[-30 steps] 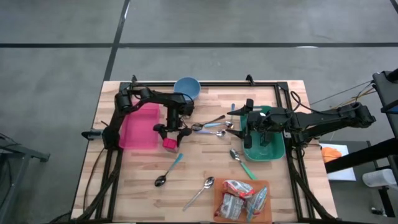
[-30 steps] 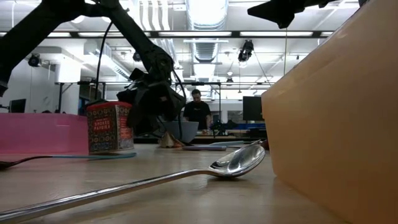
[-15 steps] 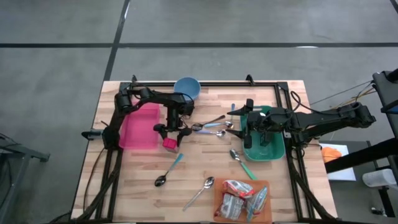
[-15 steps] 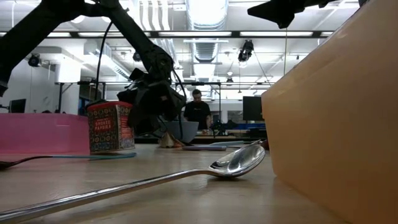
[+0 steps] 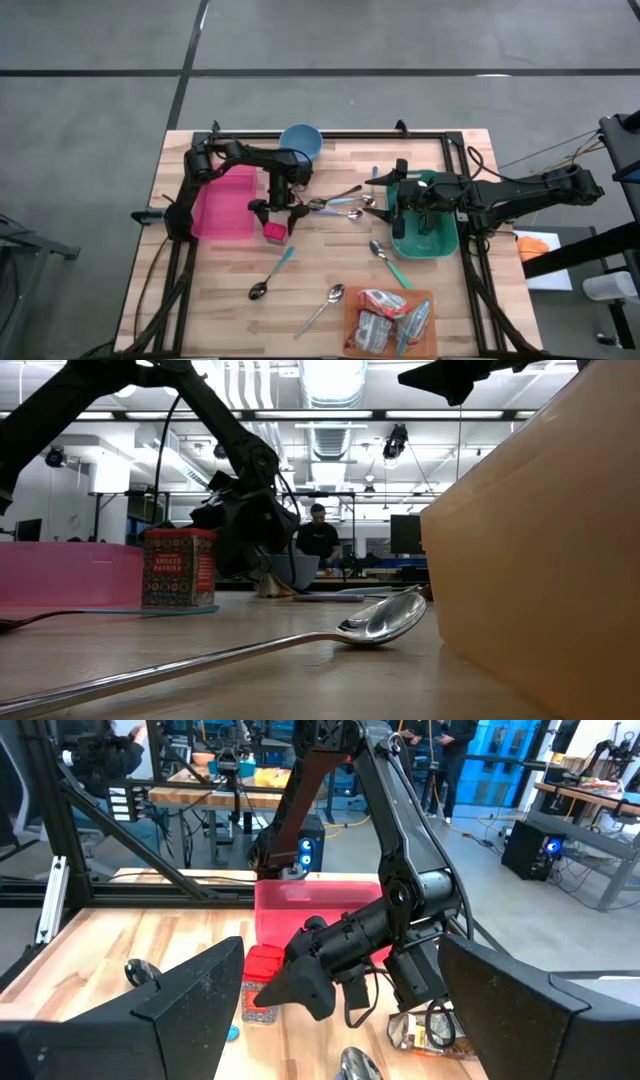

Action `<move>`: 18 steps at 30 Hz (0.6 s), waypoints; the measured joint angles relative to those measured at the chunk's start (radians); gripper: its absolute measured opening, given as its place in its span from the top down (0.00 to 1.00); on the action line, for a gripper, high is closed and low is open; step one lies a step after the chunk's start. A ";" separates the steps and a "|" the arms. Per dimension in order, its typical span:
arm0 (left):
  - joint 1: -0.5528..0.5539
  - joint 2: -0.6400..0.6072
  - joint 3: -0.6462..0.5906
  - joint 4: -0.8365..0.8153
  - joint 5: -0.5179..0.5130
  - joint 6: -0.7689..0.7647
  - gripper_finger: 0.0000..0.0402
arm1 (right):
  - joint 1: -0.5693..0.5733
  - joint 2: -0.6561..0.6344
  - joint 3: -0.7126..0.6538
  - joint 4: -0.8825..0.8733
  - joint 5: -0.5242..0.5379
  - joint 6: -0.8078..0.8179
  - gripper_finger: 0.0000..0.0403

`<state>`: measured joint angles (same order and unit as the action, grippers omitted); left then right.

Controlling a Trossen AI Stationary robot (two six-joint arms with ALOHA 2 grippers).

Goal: Pick & Place Food Item
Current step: Put the red seasoning can into the green bin

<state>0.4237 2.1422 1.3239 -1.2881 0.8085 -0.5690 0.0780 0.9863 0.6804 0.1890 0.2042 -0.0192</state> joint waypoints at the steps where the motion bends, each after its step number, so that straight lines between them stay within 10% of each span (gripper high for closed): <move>1: 0.001 0.000 0.000 -0.001 0.000 0.000 0.09 | 0.000 0.000 0.000 0.000 0.000 0.000 0.18; 18: 0.032 -0.221 0.000 -0.004 -0.135 -0.115 0.12 | 0.000 0.000 0.000 0.000 0.000 0.000 0.18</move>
<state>0.4553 1.9216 1.3235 -1.2926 0.6731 -0.6840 0.0780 0.9863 0.6804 0.1886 0.2043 -0.0189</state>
